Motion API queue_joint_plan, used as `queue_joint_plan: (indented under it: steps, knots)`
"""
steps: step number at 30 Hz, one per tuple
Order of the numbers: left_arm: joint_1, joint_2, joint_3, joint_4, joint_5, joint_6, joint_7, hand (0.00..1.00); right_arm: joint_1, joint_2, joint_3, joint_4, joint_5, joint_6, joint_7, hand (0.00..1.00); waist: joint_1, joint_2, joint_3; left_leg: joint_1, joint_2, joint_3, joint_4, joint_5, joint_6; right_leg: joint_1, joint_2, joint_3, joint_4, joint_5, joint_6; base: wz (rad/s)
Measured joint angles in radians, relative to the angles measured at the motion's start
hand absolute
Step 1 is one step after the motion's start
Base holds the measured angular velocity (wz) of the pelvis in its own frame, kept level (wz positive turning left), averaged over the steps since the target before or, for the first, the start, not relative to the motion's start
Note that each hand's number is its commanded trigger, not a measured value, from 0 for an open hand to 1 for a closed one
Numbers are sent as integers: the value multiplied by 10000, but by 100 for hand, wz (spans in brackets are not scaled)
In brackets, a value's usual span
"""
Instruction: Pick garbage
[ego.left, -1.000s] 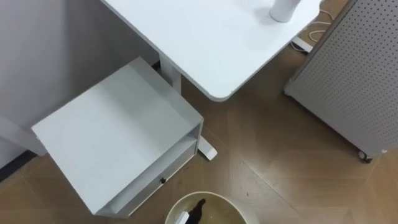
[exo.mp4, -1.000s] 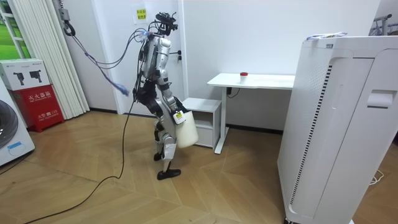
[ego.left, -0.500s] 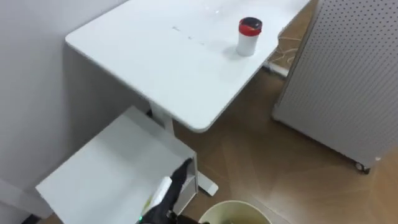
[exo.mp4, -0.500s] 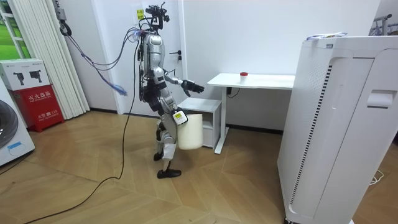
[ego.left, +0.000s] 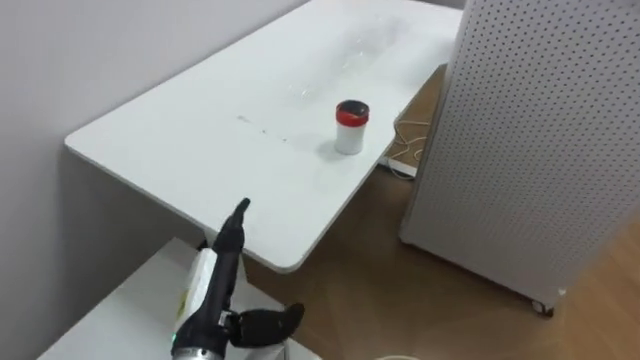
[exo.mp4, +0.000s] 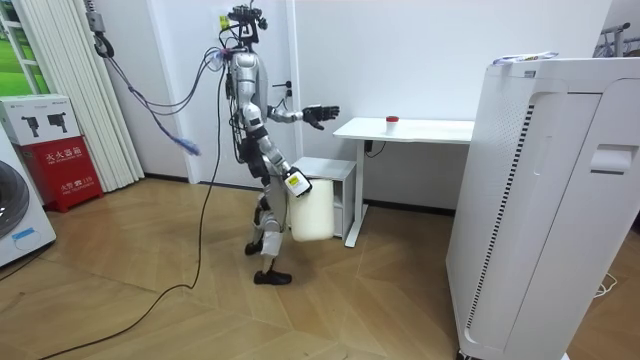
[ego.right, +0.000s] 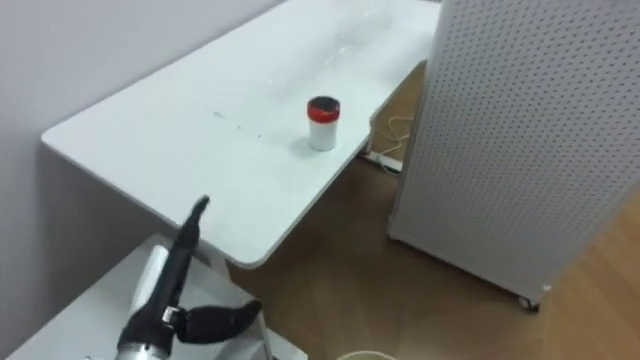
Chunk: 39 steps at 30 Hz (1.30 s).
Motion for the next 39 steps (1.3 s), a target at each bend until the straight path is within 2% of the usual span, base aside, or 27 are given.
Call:
queue_joint_plan:
  steps: [1, 3, 4, 6, 8, 10, 12, 16, 21, 24, 25, 26, 27, 28, 29, 30, 31, 32, 33, 34, 35, 36, 37, 38, 39]
  knots:
    - [186, -1, 179, -249, -2, 0, 170, 0, 200, -7, 3, -222, -145, 1, 29, 100, 107, 44, -65, 176, 34, -266, 20, 0, -2, 80, 185, 255, -33, -1, -75, -85]
    - [551, 28, 420, -573, -3, -94, 456, 0, 379, -49, 4, -372, -385, 12, 107, 100, 224, 133, -124, 439, 44, -757, 4, 2, -7, 201, 432, 662, -65, 39, -187, -74]
    - [718, 19, 582, -607, -6, -228, 645, 0, 374, -73, 37, -388, -463, 22, 111, 100, 252, 189, -121, 516, 18, -1193, -8, 7, -12, 258, 579, 892, -39, 83, -264, -57]
    - [752, 17, 712, -671, -1, -233, 722, 0, 376, -113, 82, -429, -477, 31, 110, 100, 310, 246, -93, 588, -32, -1576, -170, 25, -38, 270, 677, 1068, -36, 108, -305, -40]
    - [746, 18, 745, -933, -5, -233, 722, 0, 404, -174, 75, -507, -465, 99, 110, 100, 298, 302, -145, 811, -111, -1609, -725, 88, -144, 118, 715, 1179, -75, 115, -302, -15]
    - [742, 23, 775, -1222, -4, -290, 797, 0, 539, -198, 62, -654, -465, 102, 173, 100, 195, 263, -117, 1168, -177, -1671, -1515, 178, -293, 104, 732, 1184, -159, 142, -260, 0]
    - [747, 25, 776, -1232, -5, -291, 940, 0, 568, -198, 61, -674, -467, 105, 290, 100, 201, 220, -97, 1339, -207, -1708, -1827, 184, -306, 126, 737, 1207, -201, 169, -215, -4]
    - [746, 51, 824, -1241, -8, -293, 1248, 0, 771, -188, 68, -1095, -638, 91, 439, 100, 188, 201, -92, 1522, -300, -1700, -2162, 184, -308, 142, 706, 1266, -345, 358, -66, -9]
    - [756, 84, 979, -1235, -67, -386, 1691, 0, 897, -189, 66, -1371, -833, 89, 684, 100, 192, 220, -69, 1761, -327, -1673, -2257, 184, -308, 156, 702, 1212, -234, 368, -51, -18]
    - [760, 186, 1011, -1089, -98, -453, 1876, 0, 920, -187, 95, -1601, -945, 93, 814, 100, 397, 182, -14, 1657, -291, -1584, -1489, 178, -314, -31, 686, 873, 71, 322, -283, -57]
    - [763, 187, 1023, -842, -102, -452, 1849, 0, 935, -187, 98, -1603, -980, 93, 885, 100, 440, 175, -9, 1395, -250, -1712, -569, 177, -314, 86, 703, 847, 82, 297, -419, -52]
    - [773, 142, 1038, -713, -98, -452, 1793, 0, 956, -194, 96, -1602, -1074, 91, 890, 100, 394, 211, 69, 909, -138, -1880, 730, 206, -267, 264, 761, 872, 107, 248, -558, -33]
    - [772, 135, 1040, -713, -95, -460, 1788, 0, 963, -191, 96, -1602, -1124, 91, 891, 100, 348, 227, 114, 599, -104, -2087, 1427, 276, -152, 354, 797, 900, 130, 161, -598, 0]
    - [770, 91, 1034, -698, -148, -614, 1789, 0, 1007, -193, 71, -1580, -1125, 92, 874, 100, 185, 135, 160, -25, -267, -2683, 2281, 169, 19, 398, 805, 1131, 264, -86, -801, 25]
    - [723, 79, 995, -667, -158, -736, 1791, 0, 1010, -186, 19, -1536, -1113, 93, 840, 100, 94, 157, 153, -389, -466, -2901, 2405, -20, 221, 417, 917, 1301, 286, -144, -859, 41]
    - [565, 49, 866, -463, -227, -1030, 1789, 0, 1020, -189, -168, -1434, -1085, 105, 770, 100, 41, 132, 167, -1173, -990, -2909, 2457, -286, 433, 413, 1028, 1680, 355, -273, -894, 29]
    - [602, 42, 757, -415, -447, -1146, 1789, 0, 1038, -207, -272, -1425, -926, 102, 661, 100, 118, 91, 185, -1886, -1592, -2778, 2138, -253, 443, 423, 1030, 2023, 415, -382, -818, 7]
    - [630, 42, 729, -388, -555, -1171, 1775, 0, 1041, -224, -291, -1420, -839, 101, 599, 100, 209, 90, 185, -2163, -1859, -2787, 1837, -149, 411, 445, 1025, 2161, 419, -385, -818, -44]
    - [635, 37, 735, -293, -782, -1176, 1716, 0, 1051, -270, -218, -1402, -801, 101, 409, 100, 500, 119, 167, -2583, -2162, -2867, 716, 366, 352, 465, 1041, 2407, 450, -405, -841, -68]
    - [659, 35, 819, -230, -863, -1176, 1621, 0, 1082, -287, -199, -1402, -808, 101, 297, 100, 709, 166, 150, -2847, -2201, -2998, -596, 887, 366, 449, 1037, 2403, 585, -567, -843, -70]
    - [705, 30, 877, -214, -866, -1176, 1580, 0, 1111, -284, -195, -1388, -809, 102, 270, 100, 779, 202, 126, -2896, -2153, -3158, -1150, 1046, 402, 460, 1034, 2341, 677, -718, -758, -71]
    - [944, 18, 1013, -213, -855, -1174, 1539, 0, 1155, -265, -183, -1345, -812, 108, 265, 100, 884, 188, 97, -2925, -2082, -3435, -1542, 1581, 418, 530, 924, 2250, 1014, -1068, -634, -73]
    - [1234, 9, 1091, -210, -837, -1159, 1409, 0, 1237, -269, -200, -1348, -811, 104, 273, 100, 902, 174, -18, -2950, -2102, -3415, -1299, 2140, 457, 555, 656, 1981, 1322, -1408, -374, -73]
    - [1330, 17, 1144, -214, -792, -1145, 1287, 0, 1254, -262, -199, -1343, -812, 104, 264, 100, 916, 247, -81, -2954, -2151, -3399, -1153, 2314, 516, 596, 634, 1844, 1480, -1562, -260, -39]
    - [1380, 69, 1261, -227, -791, -1099, 1050, 0, 1315, -163, -193, -1335, -807, 99, 278, 100, 836, 25, -94, -3030, -2257, -3221, -969, 2527, 674, 750, 556, 1703, 1998, -1918, -159, 11]
